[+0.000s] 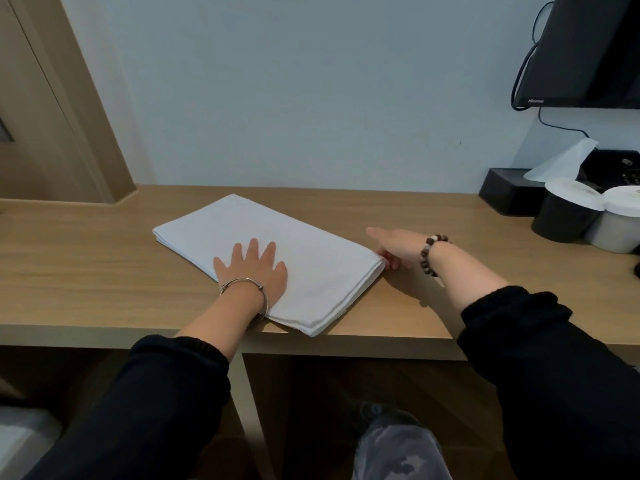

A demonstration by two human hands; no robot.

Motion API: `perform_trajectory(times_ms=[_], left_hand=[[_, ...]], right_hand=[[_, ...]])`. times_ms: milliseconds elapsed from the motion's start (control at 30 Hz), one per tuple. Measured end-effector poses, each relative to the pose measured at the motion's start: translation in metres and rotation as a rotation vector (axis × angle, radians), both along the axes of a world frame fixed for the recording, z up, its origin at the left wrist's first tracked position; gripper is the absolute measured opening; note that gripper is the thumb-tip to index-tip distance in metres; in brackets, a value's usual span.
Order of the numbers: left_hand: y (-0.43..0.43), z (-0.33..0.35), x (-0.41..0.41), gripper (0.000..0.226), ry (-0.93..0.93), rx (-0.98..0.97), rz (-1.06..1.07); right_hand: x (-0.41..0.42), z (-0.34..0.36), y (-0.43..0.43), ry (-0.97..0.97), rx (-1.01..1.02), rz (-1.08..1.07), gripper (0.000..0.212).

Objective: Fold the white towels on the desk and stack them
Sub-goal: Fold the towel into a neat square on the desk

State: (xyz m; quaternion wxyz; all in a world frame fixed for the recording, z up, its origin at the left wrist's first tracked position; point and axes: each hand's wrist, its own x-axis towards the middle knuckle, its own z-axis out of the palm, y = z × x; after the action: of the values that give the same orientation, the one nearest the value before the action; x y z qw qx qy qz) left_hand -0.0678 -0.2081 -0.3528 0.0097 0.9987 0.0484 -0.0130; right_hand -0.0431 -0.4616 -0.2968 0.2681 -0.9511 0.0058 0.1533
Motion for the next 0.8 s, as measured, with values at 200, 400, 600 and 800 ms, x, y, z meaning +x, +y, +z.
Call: perform_trajectory(times_ms=[200,400,600,800], left_hand=[[0.0,0.0,0.0,0.056,-0.005,0.001,-0.001],[0.002,0.0,-0.002,0.055,-0.013,-0.012,0.006],[-0.001,0.0,-0.003,0.055,-0.016,-0.013,0.023],[0.0,0.0,-0.003,0.055,-0.033,-0.014,0.015]], right_hand=[[0.012,-0.015,0.03,-0.137,-0.231,0.003,0.064],[0.004,-0.039,0.024,-0.343,-0.399,-0.093,0.063],[-0.014,-0.021,0.052,-0.624,-0.731,-0.049,0.03],[-0.055,-0.049,0.086,-0.29,-0.51,0.096,0.059]])
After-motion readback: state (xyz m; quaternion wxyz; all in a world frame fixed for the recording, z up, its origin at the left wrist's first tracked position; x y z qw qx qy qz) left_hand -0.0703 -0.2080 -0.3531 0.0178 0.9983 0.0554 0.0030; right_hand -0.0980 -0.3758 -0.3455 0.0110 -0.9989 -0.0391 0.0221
